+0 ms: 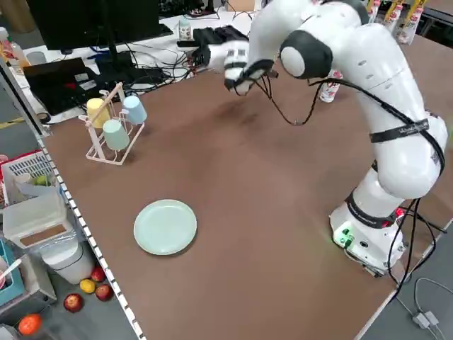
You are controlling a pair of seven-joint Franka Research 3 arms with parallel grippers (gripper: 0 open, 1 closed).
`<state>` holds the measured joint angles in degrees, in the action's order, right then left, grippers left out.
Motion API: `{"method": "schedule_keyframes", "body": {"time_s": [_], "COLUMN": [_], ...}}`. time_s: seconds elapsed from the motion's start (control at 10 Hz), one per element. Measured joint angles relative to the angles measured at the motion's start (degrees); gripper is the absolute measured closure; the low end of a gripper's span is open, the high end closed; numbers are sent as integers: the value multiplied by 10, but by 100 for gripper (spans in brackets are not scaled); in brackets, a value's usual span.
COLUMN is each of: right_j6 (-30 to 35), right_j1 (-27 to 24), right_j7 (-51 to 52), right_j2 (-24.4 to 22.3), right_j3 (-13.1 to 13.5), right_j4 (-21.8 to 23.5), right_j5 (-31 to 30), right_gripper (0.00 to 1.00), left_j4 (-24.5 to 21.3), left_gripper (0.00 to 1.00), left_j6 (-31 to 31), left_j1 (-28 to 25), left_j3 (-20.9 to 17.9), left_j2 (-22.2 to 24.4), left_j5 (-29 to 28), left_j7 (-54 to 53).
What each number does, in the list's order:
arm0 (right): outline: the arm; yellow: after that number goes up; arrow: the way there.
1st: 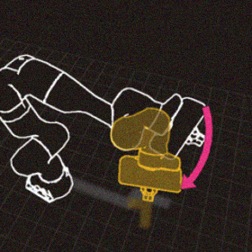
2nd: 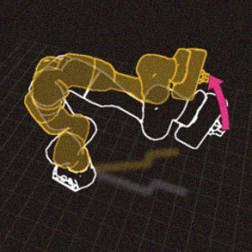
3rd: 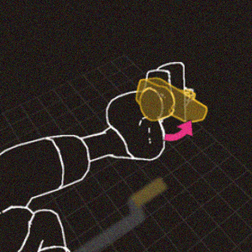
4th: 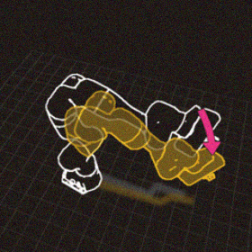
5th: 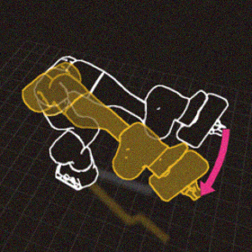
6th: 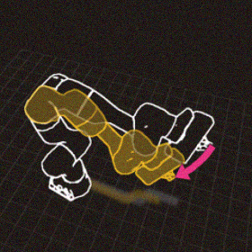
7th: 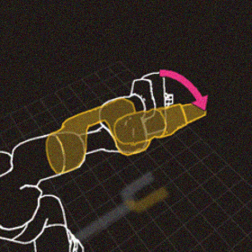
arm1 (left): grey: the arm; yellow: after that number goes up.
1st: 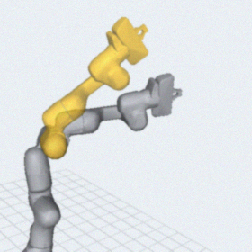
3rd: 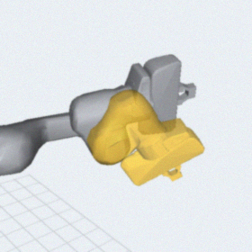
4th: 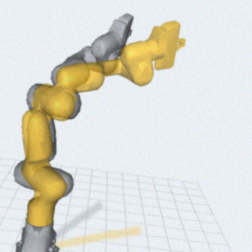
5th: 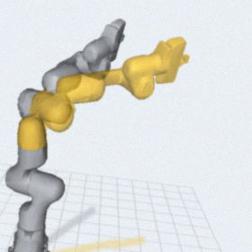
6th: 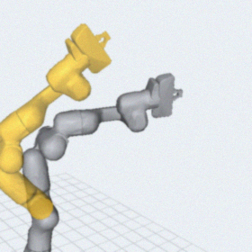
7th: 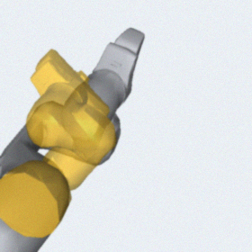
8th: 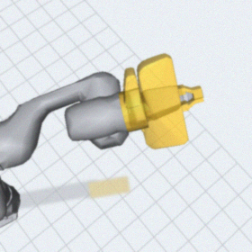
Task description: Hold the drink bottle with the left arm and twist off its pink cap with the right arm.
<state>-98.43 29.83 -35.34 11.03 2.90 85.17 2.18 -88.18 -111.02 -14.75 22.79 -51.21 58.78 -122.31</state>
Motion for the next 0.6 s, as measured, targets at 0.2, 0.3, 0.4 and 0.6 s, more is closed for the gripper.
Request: {"method": "schedule_keyframes", "body": {"time_s": [0.2,0.3,0.4,0.6], "right_j6": [-26,-39,-51,-75], "right_j1": [51,69,85,121], "right_j7": [-69,-94,-117,-170], "right_j2": [31,45,58,86], "right_j3": [0,0,0,0], "right_j4": [1,1,1,-1], "right_j5": [-1,-1,-2,-2], "right_gripper": [19,19,19,19], "left_j4": [-6,-19,-42,-80], "left_gripper": [3,3,3,4], "left_j6": [-6,-19,-27,-33], "left_j1": [24,43,63,98], "left_j3": [2,2,3,4], "left_j2": [-35,-38,-39,-39], "left_j5": [36,53,74,115], "left_j7": [-69,-75,-87,-128]}}
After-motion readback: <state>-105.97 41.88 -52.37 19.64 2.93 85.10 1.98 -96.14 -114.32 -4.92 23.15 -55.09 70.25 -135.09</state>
